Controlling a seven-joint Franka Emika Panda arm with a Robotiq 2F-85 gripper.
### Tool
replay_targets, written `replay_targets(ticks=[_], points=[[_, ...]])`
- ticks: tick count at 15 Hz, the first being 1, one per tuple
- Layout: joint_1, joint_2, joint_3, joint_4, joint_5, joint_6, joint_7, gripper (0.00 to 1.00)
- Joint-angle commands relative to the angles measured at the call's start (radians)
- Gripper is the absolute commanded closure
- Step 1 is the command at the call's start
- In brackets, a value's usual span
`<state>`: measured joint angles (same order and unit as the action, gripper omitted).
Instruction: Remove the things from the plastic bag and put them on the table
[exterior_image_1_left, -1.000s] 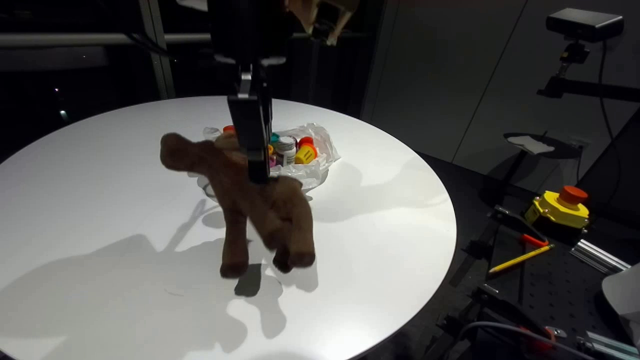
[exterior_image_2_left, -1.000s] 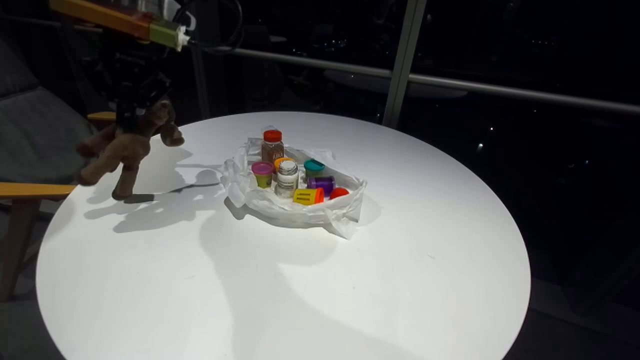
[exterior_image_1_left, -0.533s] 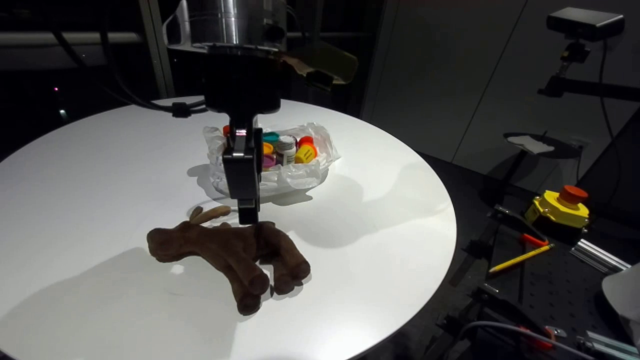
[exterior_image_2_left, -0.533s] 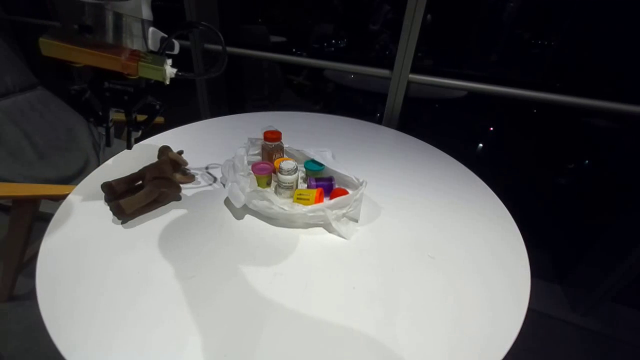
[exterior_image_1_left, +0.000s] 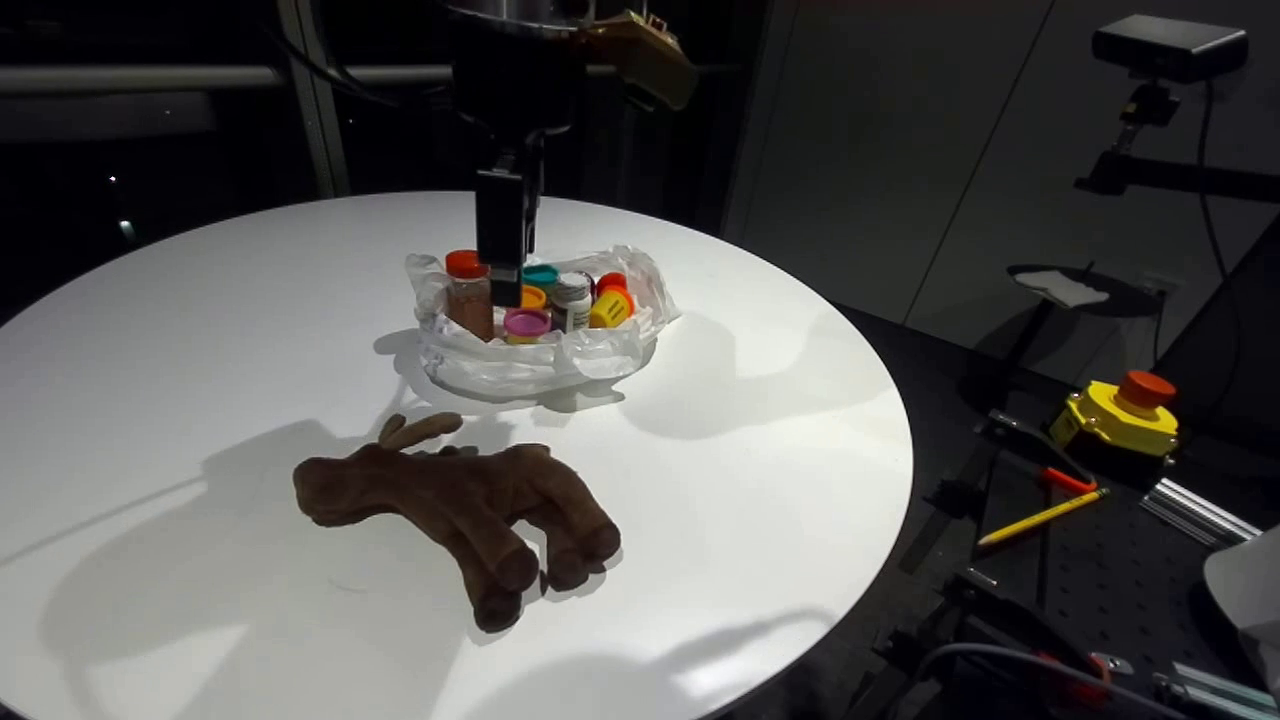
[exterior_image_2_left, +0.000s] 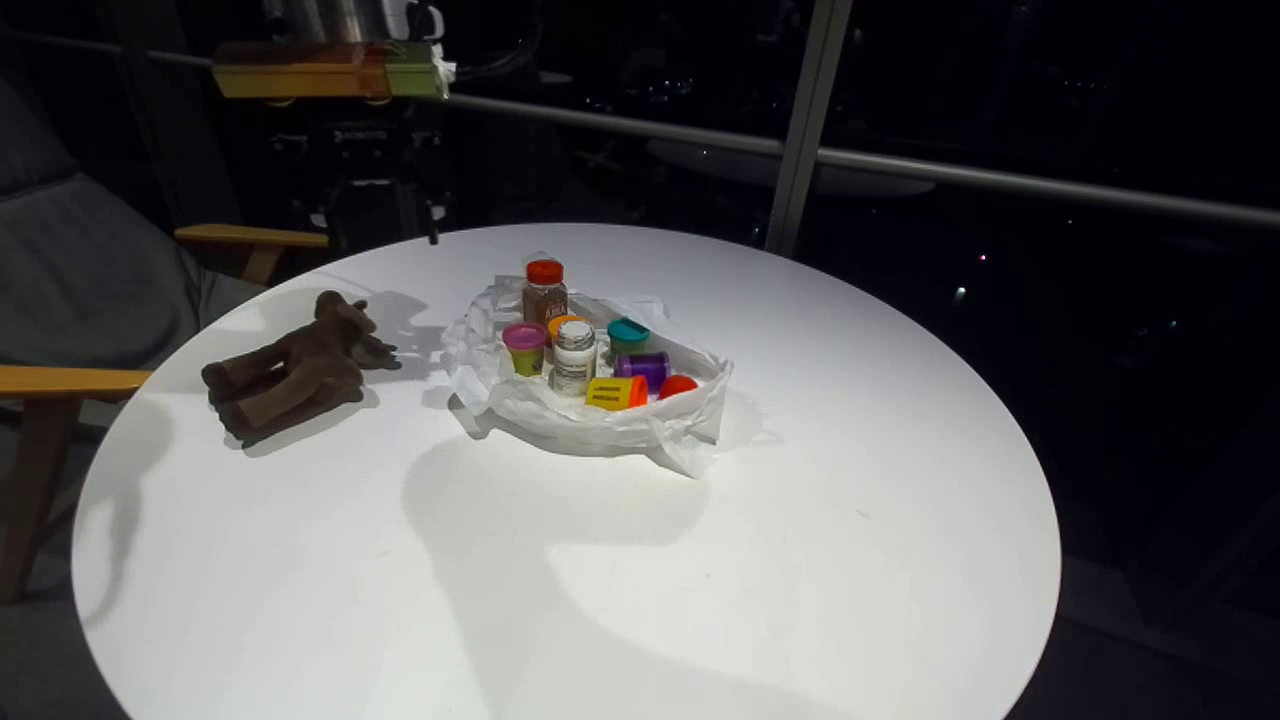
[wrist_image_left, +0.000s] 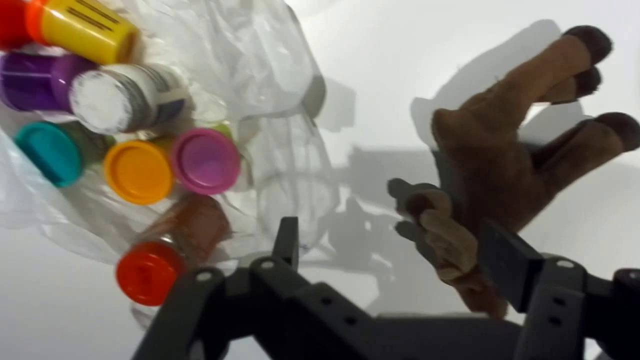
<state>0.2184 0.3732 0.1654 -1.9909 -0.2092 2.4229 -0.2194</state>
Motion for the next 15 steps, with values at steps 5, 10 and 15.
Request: replay_targets(ticks=[5, 10, 15], points=[[0.026, 0.146, -0.077, 0.117, -0.097, 0.028, 0.182, 0.00], [0.072, 0.239, -0.127, 0.232, -0.127, 0.084, 0.292, 0.00], [0.120, 0.287, -0.210, 0.320, -0.196, 0.090, 0.407, 0.00]])
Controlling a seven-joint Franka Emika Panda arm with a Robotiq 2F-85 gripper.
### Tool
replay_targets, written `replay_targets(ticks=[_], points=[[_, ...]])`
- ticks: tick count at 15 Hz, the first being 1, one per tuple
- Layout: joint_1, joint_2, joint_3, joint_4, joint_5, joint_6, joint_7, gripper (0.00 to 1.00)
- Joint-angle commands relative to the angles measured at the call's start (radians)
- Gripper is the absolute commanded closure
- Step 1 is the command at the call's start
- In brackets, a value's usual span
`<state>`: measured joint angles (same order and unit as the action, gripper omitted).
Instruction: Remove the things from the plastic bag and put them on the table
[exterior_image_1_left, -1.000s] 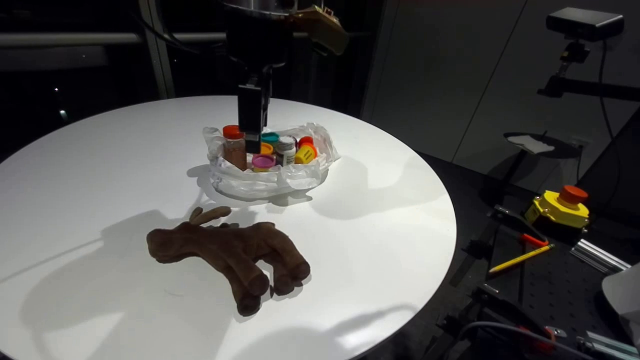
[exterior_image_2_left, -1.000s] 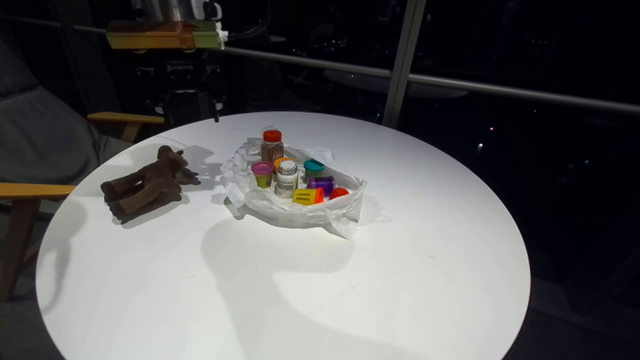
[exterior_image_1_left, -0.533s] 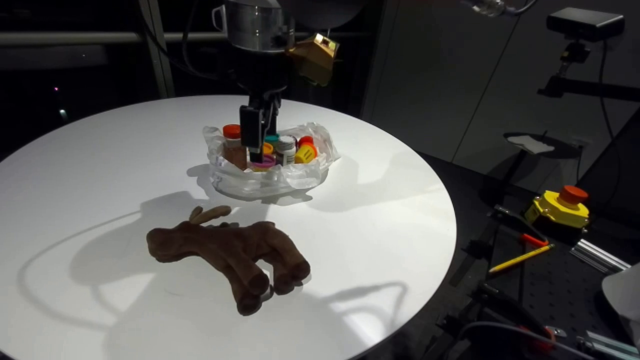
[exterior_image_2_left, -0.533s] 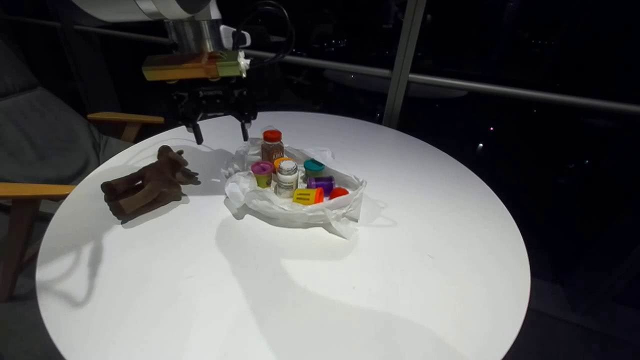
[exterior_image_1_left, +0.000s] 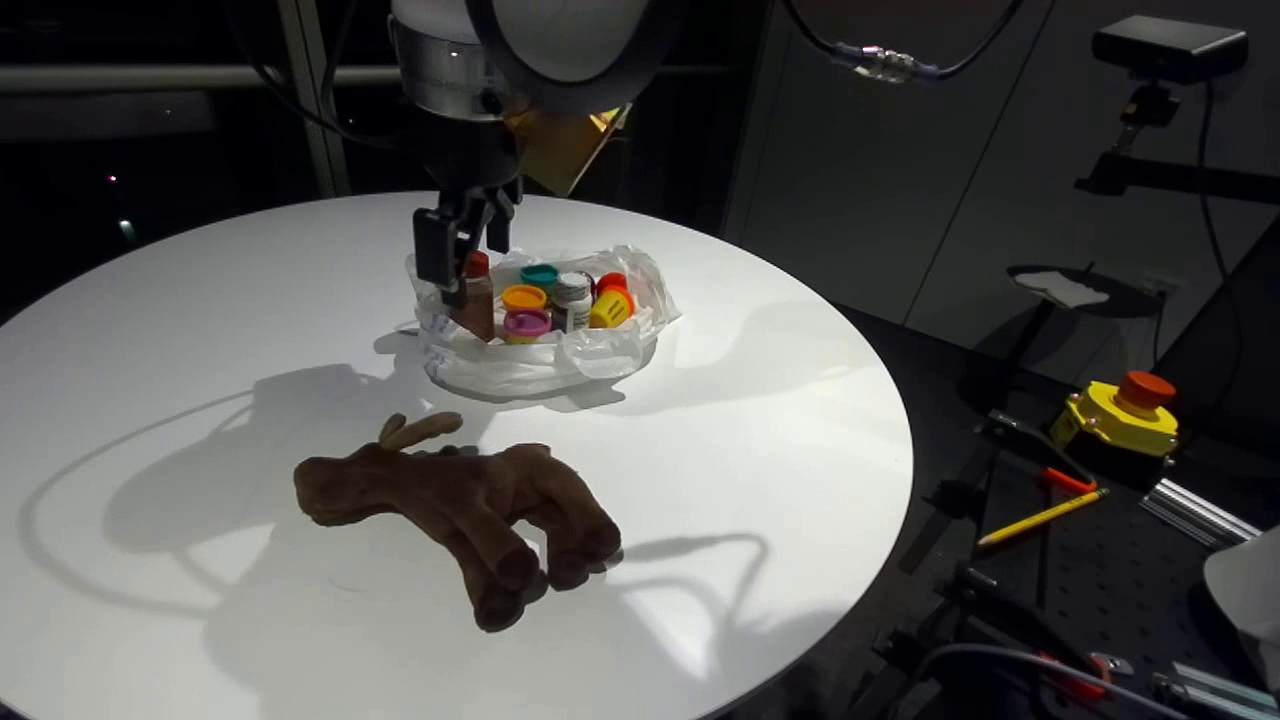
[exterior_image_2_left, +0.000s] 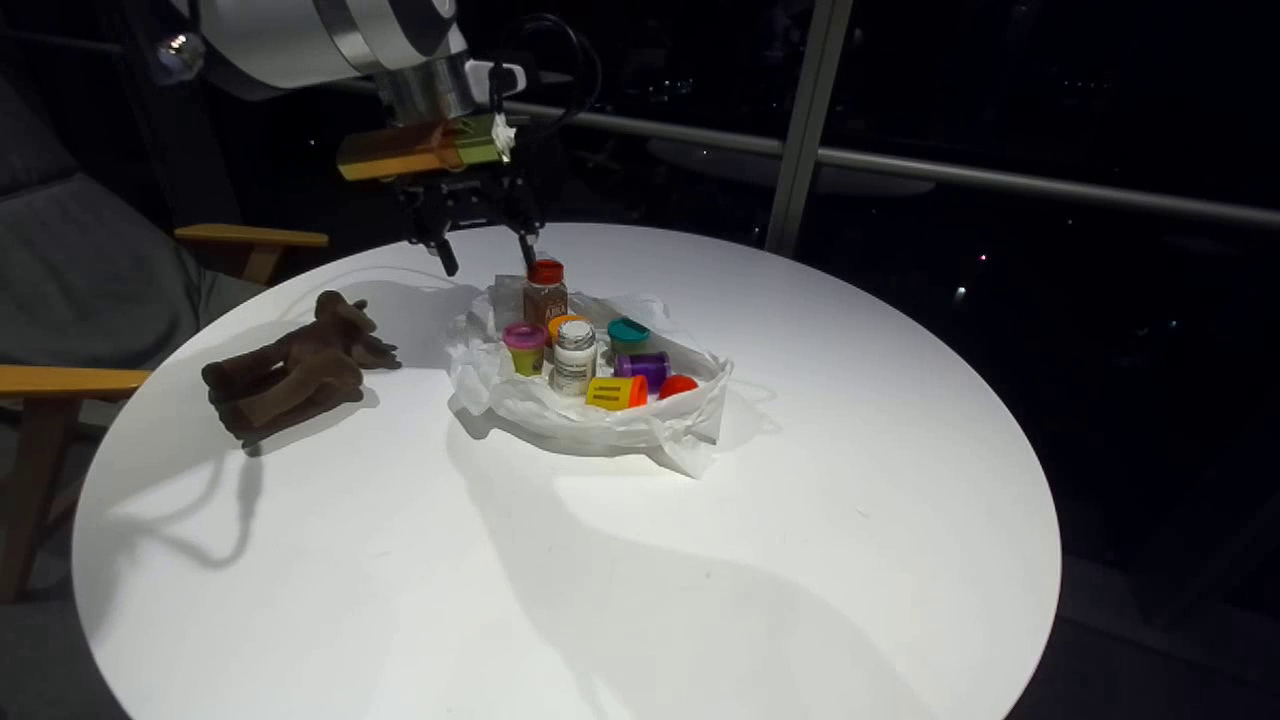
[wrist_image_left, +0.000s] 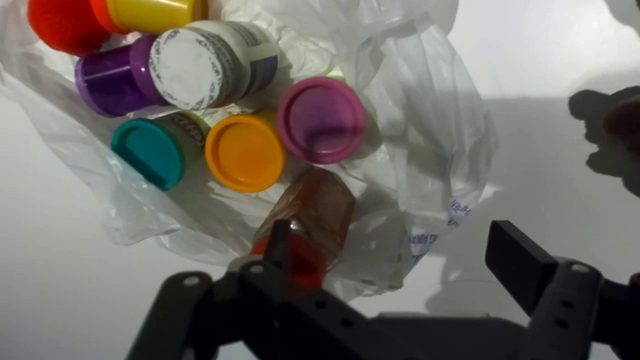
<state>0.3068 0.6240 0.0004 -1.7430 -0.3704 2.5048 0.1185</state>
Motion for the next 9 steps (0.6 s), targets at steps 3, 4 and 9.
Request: replay_targets(ticks=[3, 4, 9], points=[[0.044, 0.067, -0.073, 0.117, -0.044, 0.017, 0.117, 0.00], [0.046, 0.080, -0.081, 0.135, -0.044, 0.013, 0.130, 0.00], [0.039, 0.131, -0.096, 0.199, -0.019, -0.009, 0.156, 0.00]])
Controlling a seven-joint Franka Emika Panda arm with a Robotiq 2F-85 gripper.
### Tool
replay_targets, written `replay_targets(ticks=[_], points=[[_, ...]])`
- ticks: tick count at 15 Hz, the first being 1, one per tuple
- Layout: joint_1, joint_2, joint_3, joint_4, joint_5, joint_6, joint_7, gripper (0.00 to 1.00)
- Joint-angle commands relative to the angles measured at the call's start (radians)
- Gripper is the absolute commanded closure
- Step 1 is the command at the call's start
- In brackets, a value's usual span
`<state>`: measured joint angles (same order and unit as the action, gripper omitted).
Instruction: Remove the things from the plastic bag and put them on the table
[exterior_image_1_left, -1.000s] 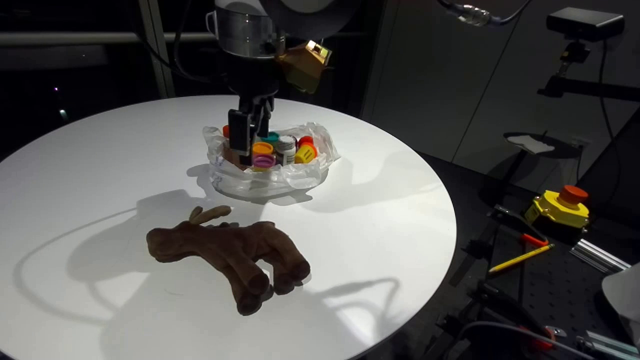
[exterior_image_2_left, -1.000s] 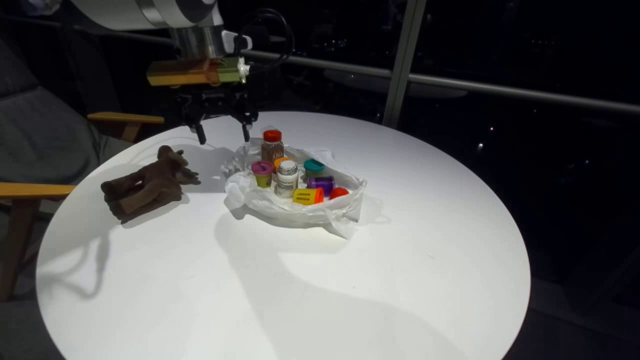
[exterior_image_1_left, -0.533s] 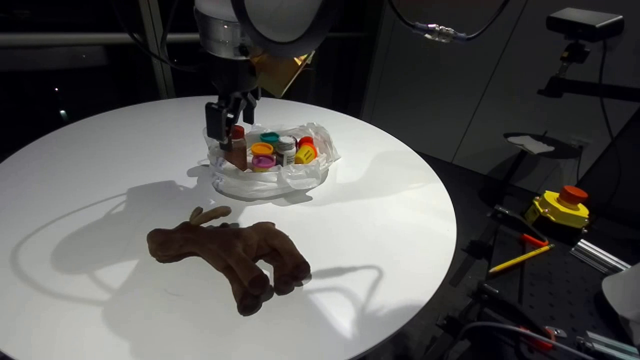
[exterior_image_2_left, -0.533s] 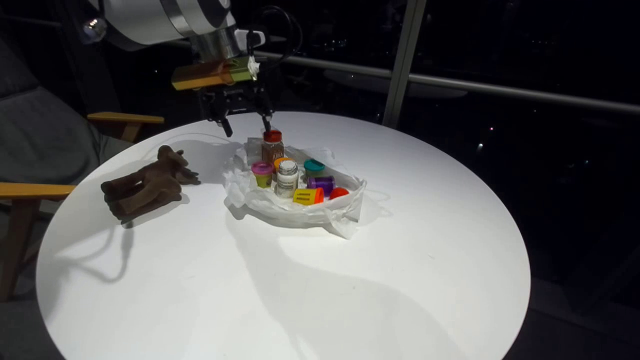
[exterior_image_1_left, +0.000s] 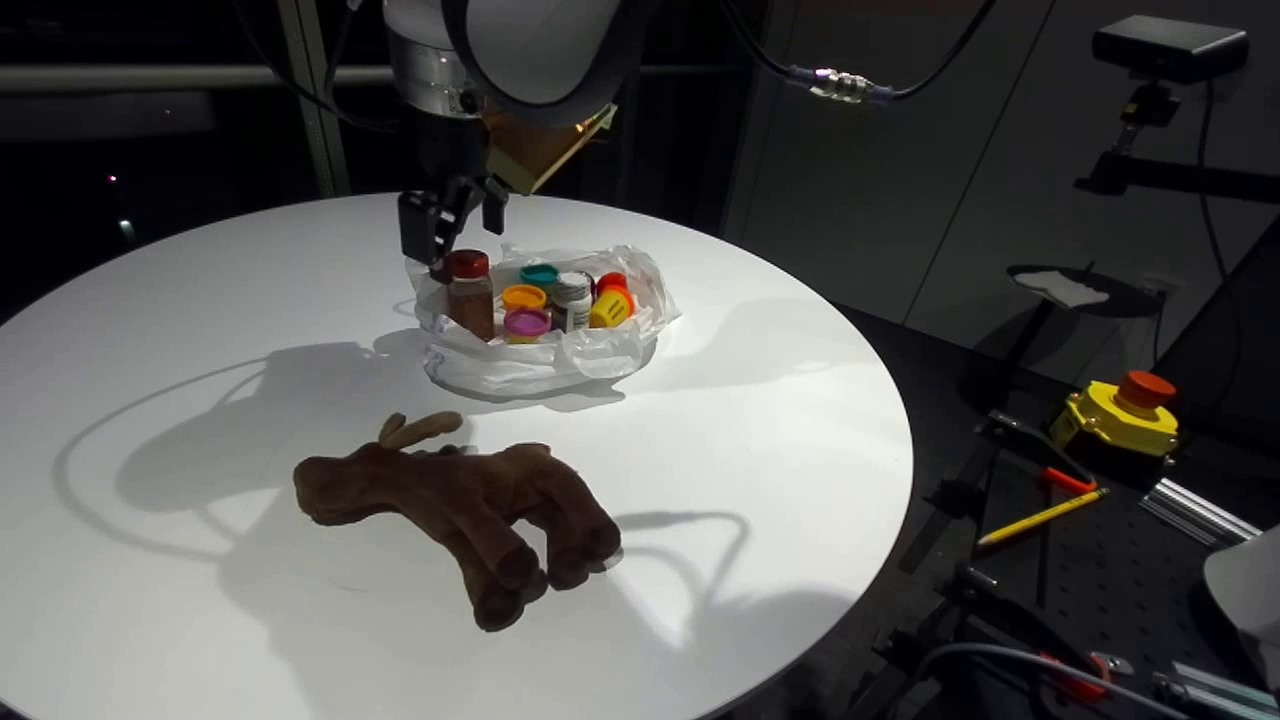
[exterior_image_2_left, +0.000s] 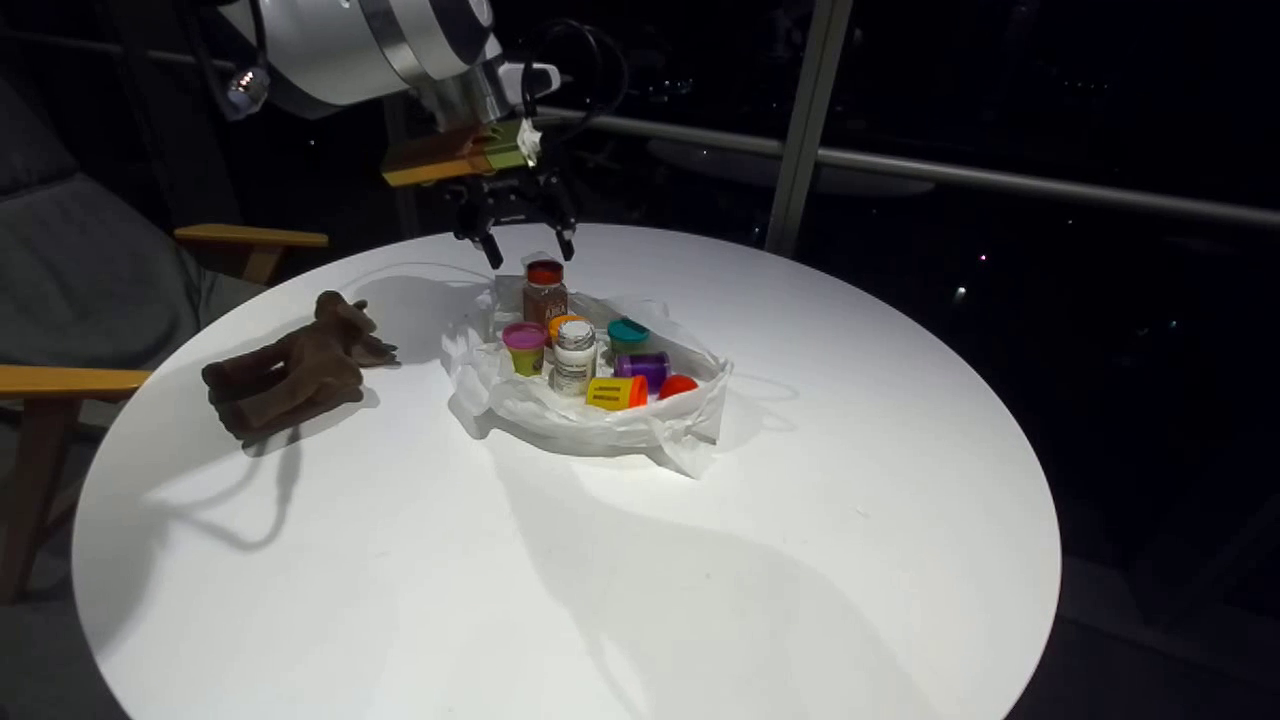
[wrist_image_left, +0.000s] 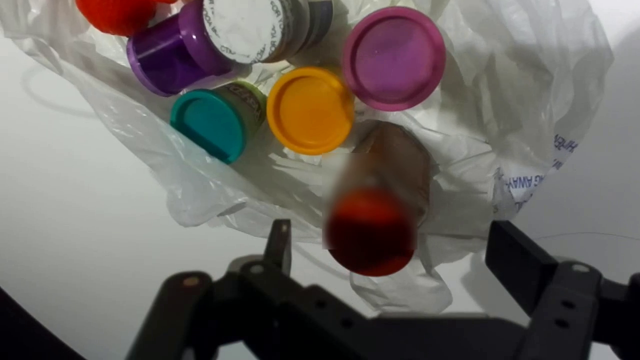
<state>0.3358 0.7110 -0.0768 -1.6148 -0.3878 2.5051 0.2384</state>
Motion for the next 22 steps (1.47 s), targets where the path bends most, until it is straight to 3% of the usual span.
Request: replay_targets(ticks=[1, 2, 4, 8, 11, 17, 22], points=[[0.007, 0.053, -0.020, 0.081, 0.004, -0.014, 0.040, 0.00], [0.017, 0.070, -0.022, 0.094, 0.004, -0.018, 0.057, 0.00], [0.016, 0.089, -0.015, 0.117, 0.018, -0.026, 0.068, 0.27], [0.001, 0.102, -0.006, 0.138, 0.051, -0.038, 0.060, 0.62], [-0.006, 0.092, -0.015, 0.149, 0.068, -0.043, 0.070, 0.80], [-0.031, 0.042, -0.002, 0.119, 0.109, -0.097, 0.068, 0.79], [-0.066, -0.098, 0.039, 0.035, 0.155, -0.167, 0.015, 0.79]])
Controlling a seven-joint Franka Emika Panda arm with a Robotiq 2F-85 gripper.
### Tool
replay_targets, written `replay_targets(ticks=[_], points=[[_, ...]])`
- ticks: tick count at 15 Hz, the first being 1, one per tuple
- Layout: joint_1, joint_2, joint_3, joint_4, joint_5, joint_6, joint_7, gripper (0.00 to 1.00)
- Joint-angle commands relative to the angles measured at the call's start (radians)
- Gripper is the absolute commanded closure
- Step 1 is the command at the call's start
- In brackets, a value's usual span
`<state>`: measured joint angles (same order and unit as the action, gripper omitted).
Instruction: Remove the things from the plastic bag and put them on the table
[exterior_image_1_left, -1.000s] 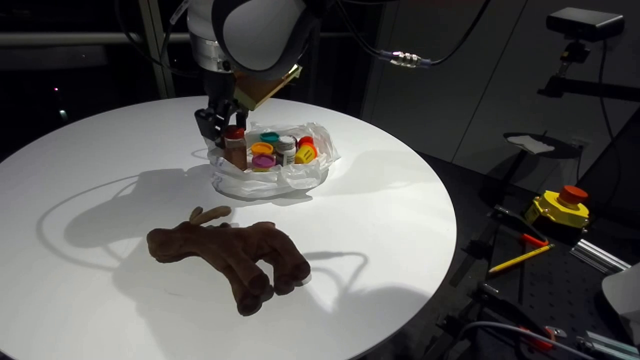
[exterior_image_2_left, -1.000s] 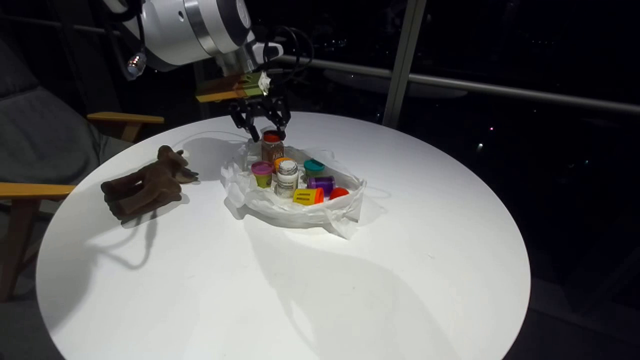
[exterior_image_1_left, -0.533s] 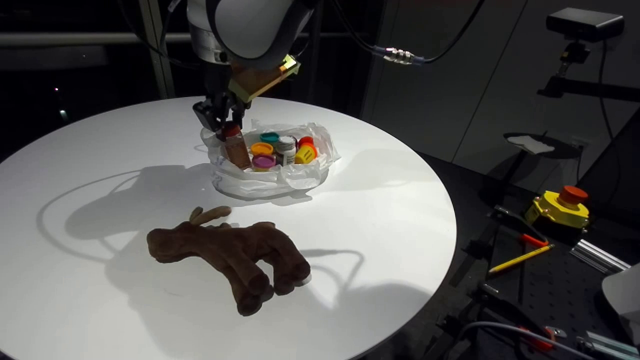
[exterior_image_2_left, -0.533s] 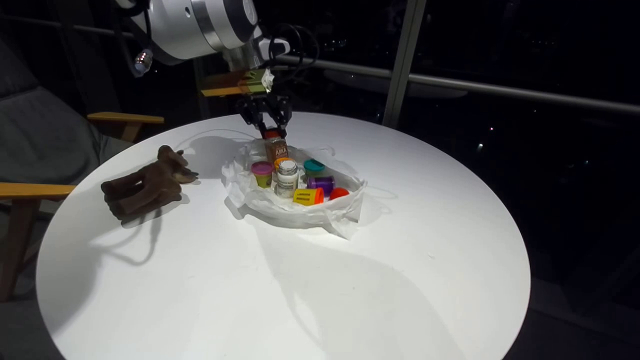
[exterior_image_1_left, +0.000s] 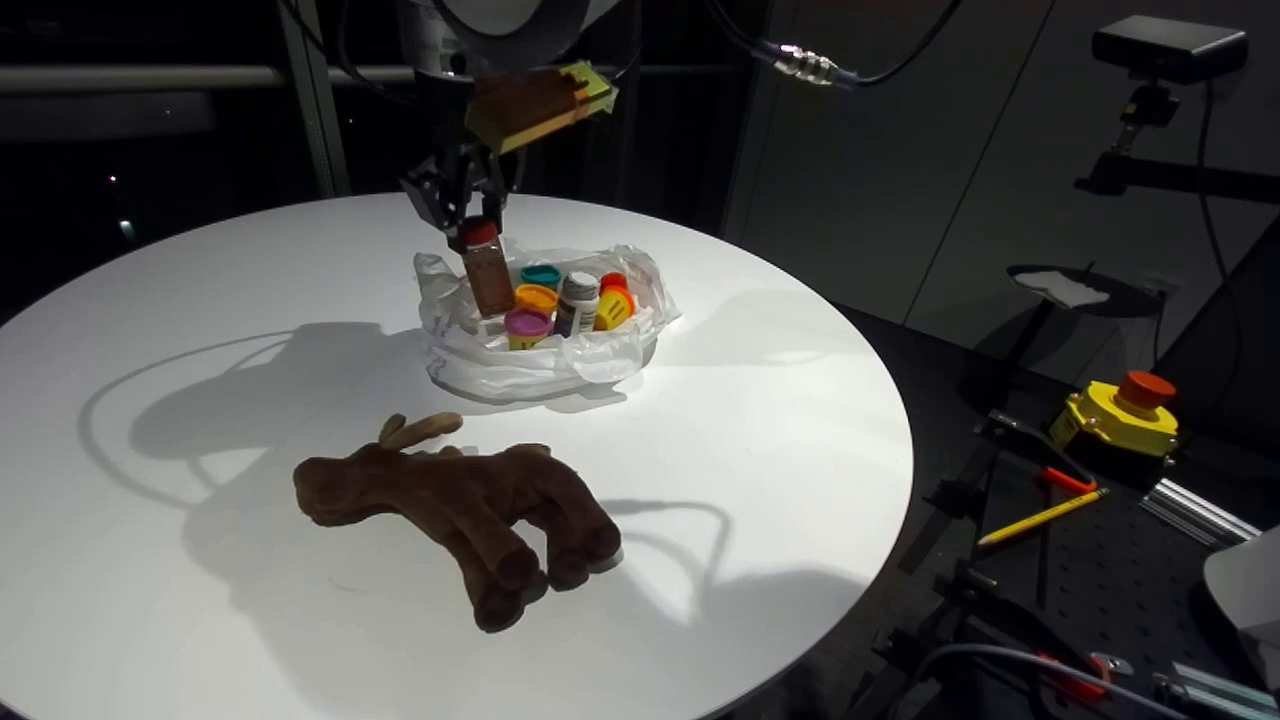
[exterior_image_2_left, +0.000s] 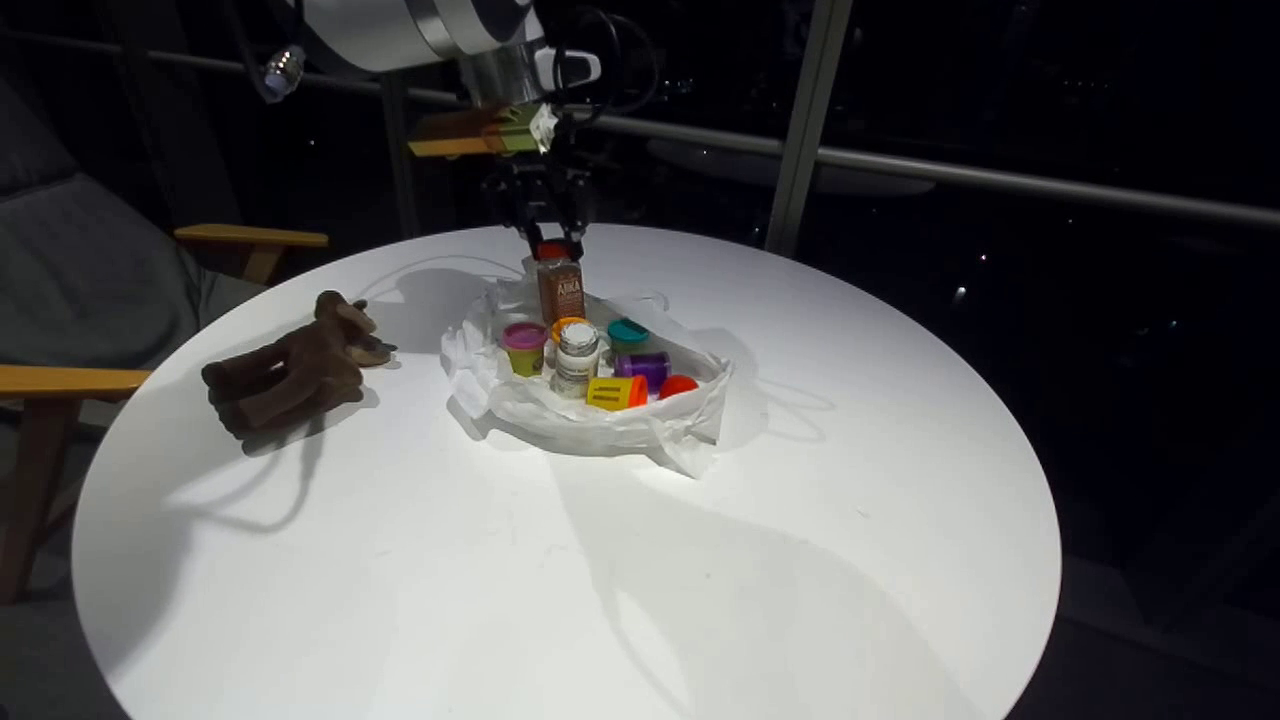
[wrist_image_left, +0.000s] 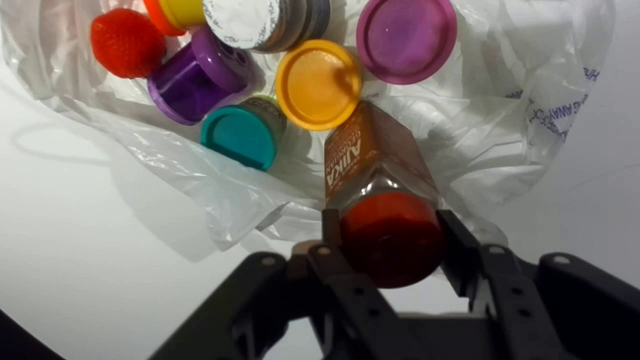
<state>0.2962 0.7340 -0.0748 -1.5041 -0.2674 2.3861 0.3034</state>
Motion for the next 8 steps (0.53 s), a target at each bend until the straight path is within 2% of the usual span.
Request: replay_targets(ticks=[1, 5, 8], points=[[-0.034, -0.151, 0.051, -0.092, 0.045, -0.062, -0.070, 0.79], [-0.096, -0.317, 0.157, -0.233, 0.141, -0.100, -0.244, 0.79], [-0.145, -0.430, 0.235, -0.386, 0.248, -0.107, -0.410, 0.80]])
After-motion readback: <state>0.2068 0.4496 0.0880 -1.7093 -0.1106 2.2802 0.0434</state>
